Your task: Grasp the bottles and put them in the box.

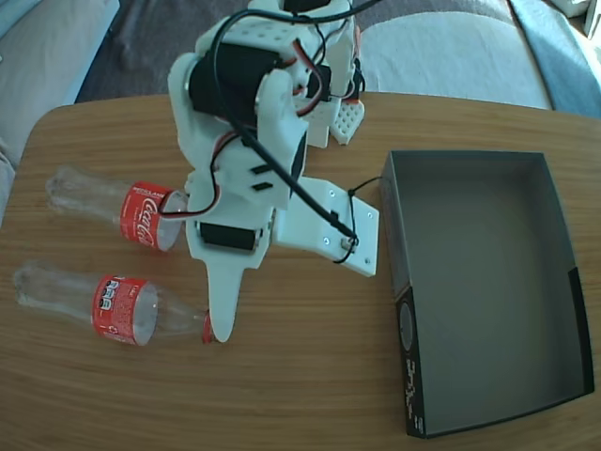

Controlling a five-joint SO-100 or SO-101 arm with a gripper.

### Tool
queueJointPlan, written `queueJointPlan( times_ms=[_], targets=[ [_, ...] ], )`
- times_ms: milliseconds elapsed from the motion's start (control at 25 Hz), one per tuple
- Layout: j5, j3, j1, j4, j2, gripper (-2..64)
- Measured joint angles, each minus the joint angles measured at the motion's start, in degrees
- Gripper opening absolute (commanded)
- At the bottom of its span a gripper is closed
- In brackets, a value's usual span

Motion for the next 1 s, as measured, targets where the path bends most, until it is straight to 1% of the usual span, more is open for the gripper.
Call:
queueJointPlan(
  times_ms=[160, 480, 800, 1000],
  targets=[
    [0.1, -4.0, 0.1, 0.3, -7.6, 56.9],
    [8.0, -9.8, 3.7, 0.4, -18.0, 56.9],
    [9.8, -10.6, 5.1, 0.4, -23.3, 56.9],
    [9.1, -10.8, 5.9, -0.1, -25.7, 56.9]
  ],
)
